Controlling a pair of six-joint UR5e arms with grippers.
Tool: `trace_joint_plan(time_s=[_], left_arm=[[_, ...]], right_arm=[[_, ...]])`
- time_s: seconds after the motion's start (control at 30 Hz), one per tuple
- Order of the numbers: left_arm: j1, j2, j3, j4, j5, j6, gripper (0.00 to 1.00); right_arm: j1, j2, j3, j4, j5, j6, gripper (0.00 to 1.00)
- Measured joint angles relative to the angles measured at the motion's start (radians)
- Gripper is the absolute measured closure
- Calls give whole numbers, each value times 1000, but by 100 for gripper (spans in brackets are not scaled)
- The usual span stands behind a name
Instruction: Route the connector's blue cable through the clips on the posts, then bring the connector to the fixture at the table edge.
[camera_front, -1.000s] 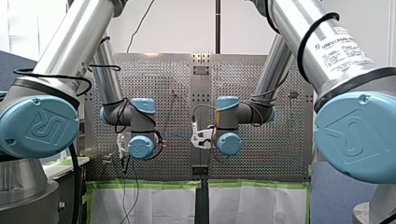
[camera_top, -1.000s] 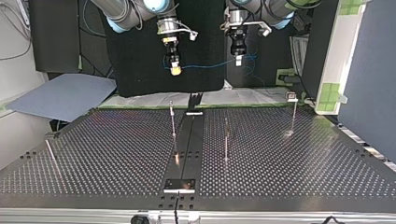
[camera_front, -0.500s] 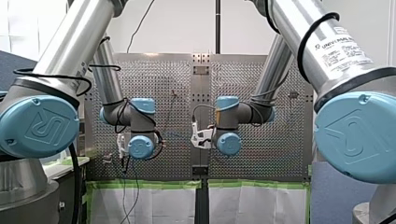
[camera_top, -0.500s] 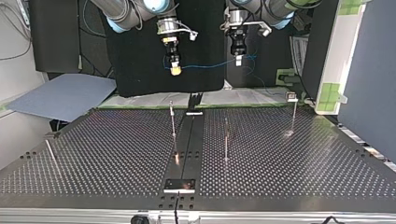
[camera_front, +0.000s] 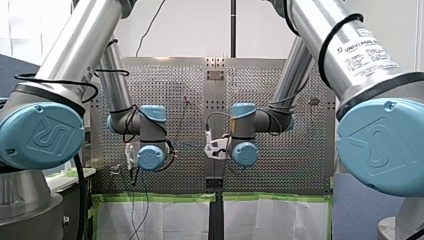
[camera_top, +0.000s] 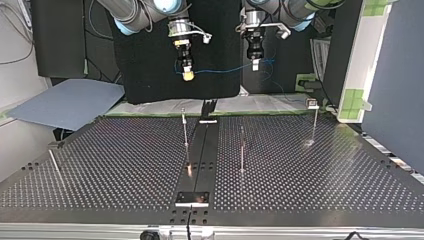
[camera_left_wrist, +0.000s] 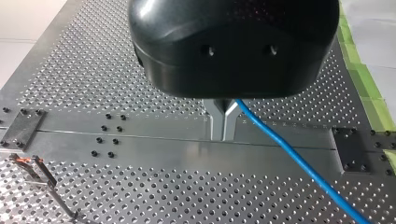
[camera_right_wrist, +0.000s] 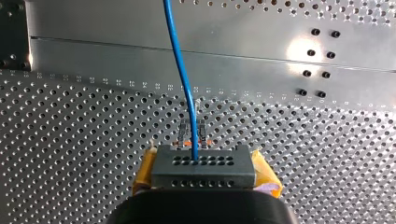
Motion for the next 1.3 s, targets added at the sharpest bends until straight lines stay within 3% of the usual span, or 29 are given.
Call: trace_joint_plan(time_s=[1.07,1.3], left_arm=[[2,-1,-1,0,0,1,100],[6,-40,-3,0,0,7,100]], right_arm=[[0,0,1,0,1,-1,100],[17,32,8,33,10,-6,100]])
